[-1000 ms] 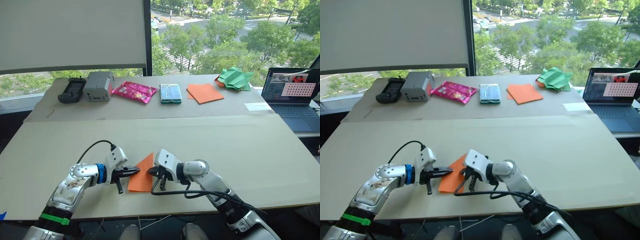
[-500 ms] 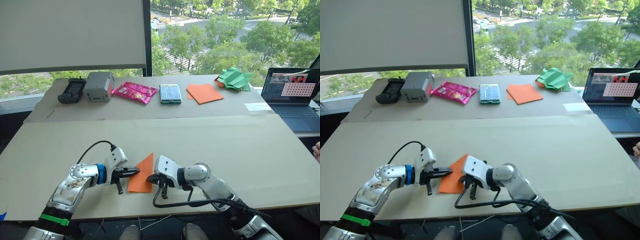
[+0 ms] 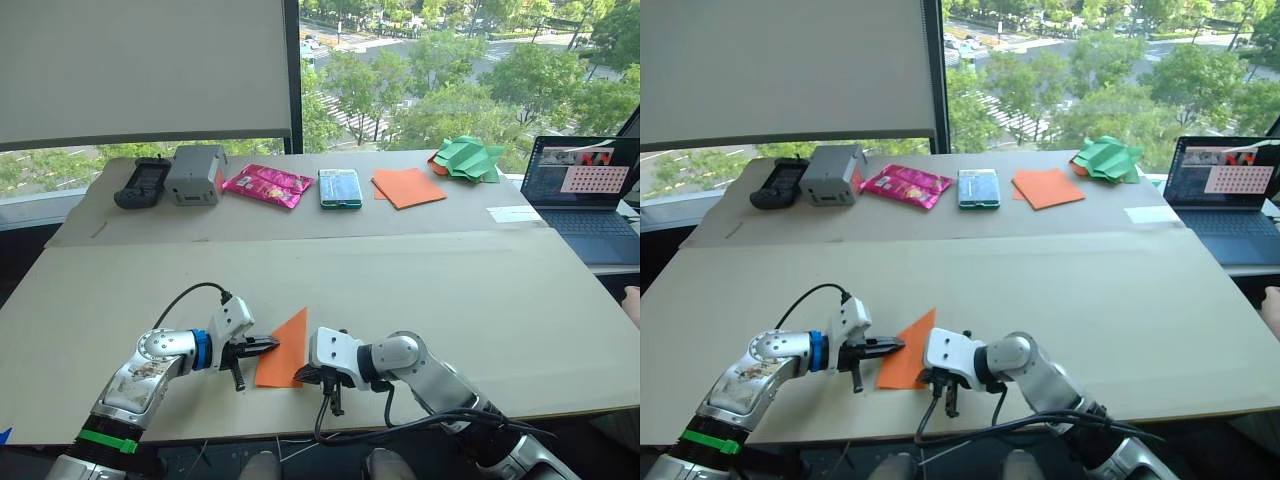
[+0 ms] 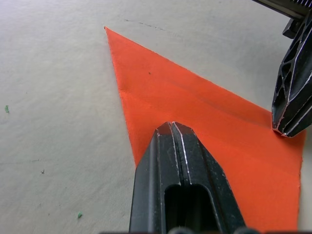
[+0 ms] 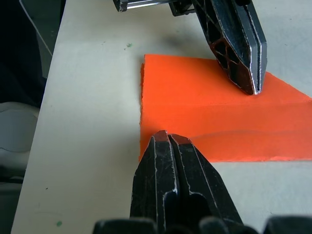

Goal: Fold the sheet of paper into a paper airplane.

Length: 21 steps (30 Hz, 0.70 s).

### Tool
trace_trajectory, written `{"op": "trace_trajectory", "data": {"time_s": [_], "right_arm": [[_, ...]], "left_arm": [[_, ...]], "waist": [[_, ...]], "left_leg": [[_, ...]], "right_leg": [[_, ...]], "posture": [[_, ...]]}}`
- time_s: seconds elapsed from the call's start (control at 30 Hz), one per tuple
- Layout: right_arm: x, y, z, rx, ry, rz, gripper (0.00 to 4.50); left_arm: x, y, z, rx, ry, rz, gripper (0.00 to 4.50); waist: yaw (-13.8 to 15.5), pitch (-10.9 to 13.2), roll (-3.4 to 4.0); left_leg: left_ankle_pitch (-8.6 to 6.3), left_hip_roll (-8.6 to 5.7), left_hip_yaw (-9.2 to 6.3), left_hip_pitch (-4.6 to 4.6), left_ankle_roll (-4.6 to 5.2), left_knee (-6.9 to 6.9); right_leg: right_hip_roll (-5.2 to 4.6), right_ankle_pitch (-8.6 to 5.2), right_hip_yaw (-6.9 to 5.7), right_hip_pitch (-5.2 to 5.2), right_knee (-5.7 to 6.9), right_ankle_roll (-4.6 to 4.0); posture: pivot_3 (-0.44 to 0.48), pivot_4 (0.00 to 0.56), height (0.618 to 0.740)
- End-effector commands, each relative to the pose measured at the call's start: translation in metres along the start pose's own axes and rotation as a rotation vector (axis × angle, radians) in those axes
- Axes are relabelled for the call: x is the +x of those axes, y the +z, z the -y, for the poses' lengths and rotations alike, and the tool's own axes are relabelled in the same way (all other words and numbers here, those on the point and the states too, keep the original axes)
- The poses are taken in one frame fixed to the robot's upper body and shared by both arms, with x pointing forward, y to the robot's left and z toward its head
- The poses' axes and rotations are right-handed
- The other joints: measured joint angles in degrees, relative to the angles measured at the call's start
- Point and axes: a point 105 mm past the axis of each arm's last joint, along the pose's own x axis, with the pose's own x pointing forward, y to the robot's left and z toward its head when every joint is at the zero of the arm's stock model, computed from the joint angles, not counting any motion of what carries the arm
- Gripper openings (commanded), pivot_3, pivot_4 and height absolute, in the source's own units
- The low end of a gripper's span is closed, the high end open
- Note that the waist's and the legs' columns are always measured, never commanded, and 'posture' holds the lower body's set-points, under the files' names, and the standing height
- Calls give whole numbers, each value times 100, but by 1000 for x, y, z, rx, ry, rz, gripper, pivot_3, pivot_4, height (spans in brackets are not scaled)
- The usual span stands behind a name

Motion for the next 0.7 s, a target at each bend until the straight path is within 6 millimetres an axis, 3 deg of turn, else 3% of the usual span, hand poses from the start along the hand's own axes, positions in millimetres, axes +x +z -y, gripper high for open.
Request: {"op": "trace_trajectory", "data": {"time_s": [0.03,0.3,0.43,0.57,0.7], "right_arm": [[10,-47,-44,114,175,-168,0],[9,-46,-56,88,213,-172,0],[8,-42,-52,79,184,-152,0],[-6,-17,-26,70,67,-34,0],[-34,24,0,94,-66,157,0]], "left_arm": [[-4,-15,-1,-13,13,-65,24],[-4,-16,0,-14,9,-69,24],[-3,-16,0,-15,7,-66,24],[-3,-8,-3,-3,12,-41,24],[-14,20,-3,6,9,46,24]], "waist": [[0,-3,-2],[-3,-10,-8],[-3,-10,-10],[6,-5,-13],[20,43,-28]], "left_leg": [[0,0,0,0,0,-1],[-5,1,2,2,-7,-1],[-5,1,2,5,-8,-2],[-5,1,3,4,-8,-2],[-5,1,2,-19,-8,1]], "right_leg": [[0,0,0,0,-2,0],[-1,-3,0,1,-6,0],[-2,-3,0,1,-6,0],[-2,-3,-1,0,-6,0],[-2,-3,-1,-10,-6,1]], "posture": [[0,150,706],[0,150,706],[0,150,706],[0,150,706],[0,150,706]]}}
